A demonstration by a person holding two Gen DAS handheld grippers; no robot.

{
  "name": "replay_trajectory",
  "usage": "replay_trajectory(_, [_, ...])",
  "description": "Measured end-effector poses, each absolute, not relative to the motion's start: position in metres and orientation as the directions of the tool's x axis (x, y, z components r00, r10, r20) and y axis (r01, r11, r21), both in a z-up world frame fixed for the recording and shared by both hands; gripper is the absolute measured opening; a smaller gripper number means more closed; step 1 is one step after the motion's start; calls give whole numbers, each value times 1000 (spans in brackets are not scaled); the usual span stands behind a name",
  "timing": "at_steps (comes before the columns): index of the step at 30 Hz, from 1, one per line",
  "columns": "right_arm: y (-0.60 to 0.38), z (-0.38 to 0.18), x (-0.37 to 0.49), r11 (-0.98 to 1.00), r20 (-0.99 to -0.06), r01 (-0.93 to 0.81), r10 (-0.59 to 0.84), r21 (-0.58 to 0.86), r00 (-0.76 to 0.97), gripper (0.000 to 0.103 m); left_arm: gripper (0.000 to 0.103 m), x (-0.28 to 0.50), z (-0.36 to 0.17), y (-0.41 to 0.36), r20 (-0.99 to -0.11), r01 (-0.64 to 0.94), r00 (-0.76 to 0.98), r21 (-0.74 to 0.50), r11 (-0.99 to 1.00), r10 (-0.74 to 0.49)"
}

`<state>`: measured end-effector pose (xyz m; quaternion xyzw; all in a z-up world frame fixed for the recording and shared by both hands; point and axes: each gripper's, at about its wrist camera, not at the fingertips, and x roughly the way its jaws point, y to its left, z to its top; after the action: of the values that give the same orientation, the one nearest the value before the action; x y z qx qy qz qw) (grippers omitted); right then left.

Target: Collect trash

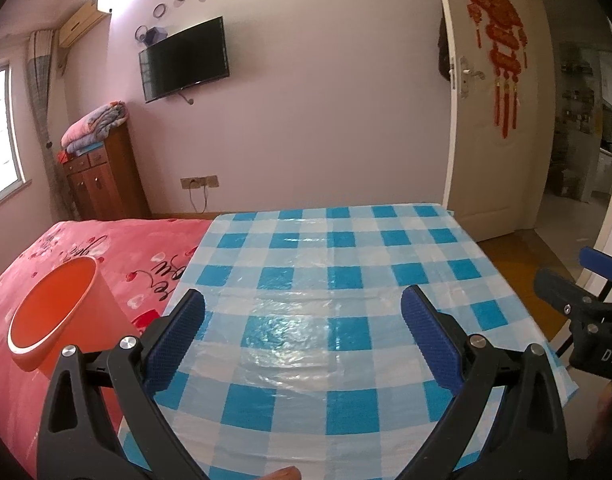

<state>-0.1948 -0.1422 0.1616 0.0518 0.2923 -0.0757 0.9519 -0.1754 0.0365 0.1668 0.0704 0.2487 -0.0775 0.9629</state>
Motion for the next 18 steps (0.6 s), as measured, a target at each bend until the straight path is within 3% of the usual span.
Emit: replay_trajectory(18, [-150,167,-216,979,-541,200,-148,38,828,94,99,-187,173,18,-478,236,864,102,966,-160])
